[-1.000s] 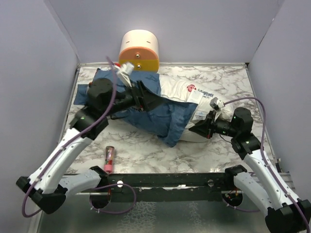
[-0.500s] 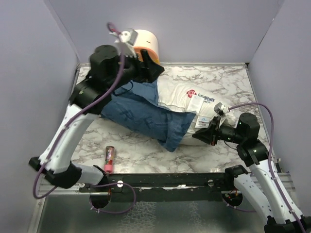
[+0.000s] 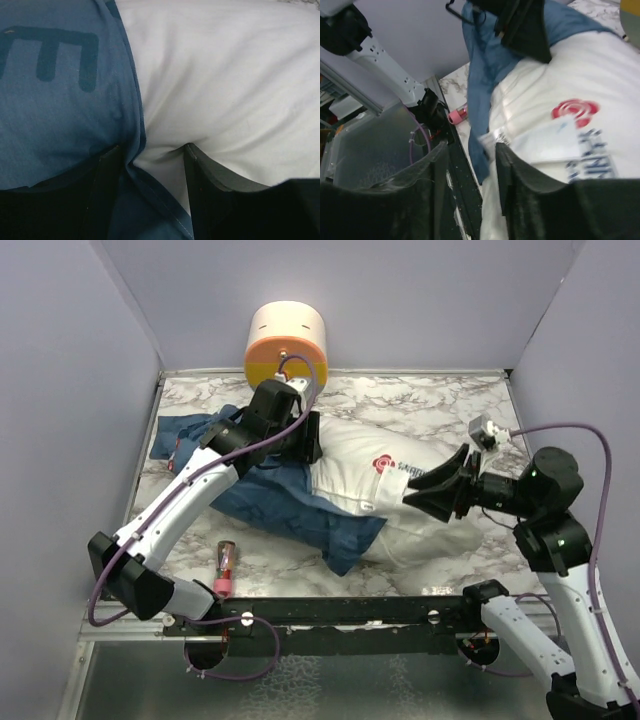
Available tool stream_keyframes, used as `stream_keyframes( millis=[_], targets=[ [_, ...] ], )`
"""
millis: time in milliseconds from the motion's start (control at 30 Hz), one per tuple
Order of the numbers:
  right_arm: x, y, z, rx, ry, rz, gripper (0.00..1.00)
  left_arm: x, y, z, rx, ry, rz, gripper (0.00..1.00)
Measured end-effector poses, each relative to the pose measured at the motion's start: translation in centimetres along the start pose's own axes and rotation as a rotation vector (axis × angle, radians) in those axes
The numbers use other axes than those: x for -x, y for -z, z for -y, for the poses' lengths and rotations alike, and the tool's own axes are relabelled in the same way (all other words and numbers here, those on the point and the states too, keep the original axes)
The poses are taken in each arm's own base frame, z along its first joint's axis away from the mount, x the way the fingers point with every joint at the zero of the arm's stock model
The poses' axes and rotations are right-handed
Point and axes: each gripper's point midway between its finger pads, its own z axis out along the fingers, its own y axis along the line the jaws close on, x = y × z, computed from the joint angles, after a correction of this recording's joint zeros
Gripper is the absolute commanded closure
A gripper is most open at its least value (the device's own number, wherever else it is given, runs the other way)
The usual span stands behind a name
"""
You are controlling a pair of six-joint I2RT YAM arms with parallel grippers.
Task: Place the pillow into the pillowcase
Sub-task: Stuff the pillow into the pillowcase.
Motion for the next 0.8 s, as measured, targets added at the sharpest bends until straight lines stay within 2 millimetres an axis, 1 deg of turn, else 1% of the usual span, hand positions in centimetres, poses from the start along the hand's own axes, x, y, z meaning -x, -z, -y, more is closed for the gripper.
stream_keyframes(
  millis=[33, 67, 133, 167, 200, 233, 267, 300, 367, 400, 433, 467, 500, 567, 600, 700, 767, 800],
  targets=[
    [1.3, -0.1, -0.2, 0.004, 0.014, 0.009, 0.42, -0.6, 0.3, -0.2, 0.001, 0.004, -0.004, 0.46],
    [2.5, -0.3, -0.2, 0.004, 0.025, 0.015, 0.39, -1.1, 0.8, -0.2, -0.002, 0.006, -0.007, 0.46],
    [4.6, -1.1, 0.7, -0.019, 0.028, 0.009, 0.37, -1.9, 1.6, -0.2, -0.013, 0.012, -0.002, 0.46],
    [5.5, -1.5, 1.3, -0.035, 0.031, 0.005, 0.37, -2.2, 1.8, -0.2, -0.016, 0.018, -0.001, 0.46],
    [6.0, -2.0, 2.3, -0.056, 0.025, -0.008, 0.36, -2.4, 2.1, -0.2, -0.023, 0.024, 0.003, 0.46],
    [6.1, -2.8, 4.0, -0.084, 0.010, -0.029, 0.34, -2.6, 2.2, -0.2, -0.028, 0.029, 0.005, 0.46],
    [5.8, -3.3, 5.2, -0.106, -0.007, -0.048, 0.34, -2.7, 2.2, -0.2, -0.032, 0.033, 0.007, 0.46],
    [5.1, -4.0, 6.6, -0.130, -0.031, -0.076, 0.34, -2.9, 2.1, -0.2, -0.036, 0.036, 0.008, 0.45],
    [2.7, -5.4, 9.5, -0.191, -0.093, -0.152, 0.34, -3.2, 2.0, -0.2, -0.039, 0.043, 0.007, 0.44],
    [1.4, -6.0, 10.5, -0.215, -0.120, -0.191, 0.34, -3.3, 2.0, -0.2, -0.040, 0.043, 0.007, 0.44],
    [-0.4, -6.8, 11.4, -0.232, -0.144, -0.246, 0.35, -3.3, 2.1, -0.2, -0.041, 0.043, 0.009, 0.44],
    [-1.6, -7.5, 11.5, -0.232, -0.153, -0.282, 0.35, -3.3, 2.2, -0.2, -0.042, 0.043, 0.012, 0.44],
    [-2.4, -8.1, 11.4, -0.230, -0.150, -0.311, 0.40, -3.3, 2.4, -0.2, -0.043, 0.043, 0.015, 0.43],
    [-4.1, -9.7, 10.5, -0.219, -0.120, -0.368, 0.59, -3.3, 2.9, -0.2, -0.046, 0.042, 0.021, 0.43],
    [-4.9, -10.4, 10.0, -0.209, -0.100, -0.391, 0.67, -3.3, 3.2, -0.2, -0.046, 0.041, 0.025, 0.43],
    [-6.3, -11.4, 9.5, -0.208, -0.095, -0.431, 0.82, -3.0, 4.5, -0.3, -0.038, 0.041, 0.031, 0.44],
    [-7.4, -11.4, 9.7, -0.217, -0.114, -0.455, 0.88, -2.3, 5.2, -0.3, -0.028, 0.037, 0.050, 0.45],
    [-7.9, -11.3, 9.8, -0.223, -0.124, -0.465, 0.90, -1.8, 5.7, -0.3, -0.021, 0.033, 0.062, 0.48]
  ],
)
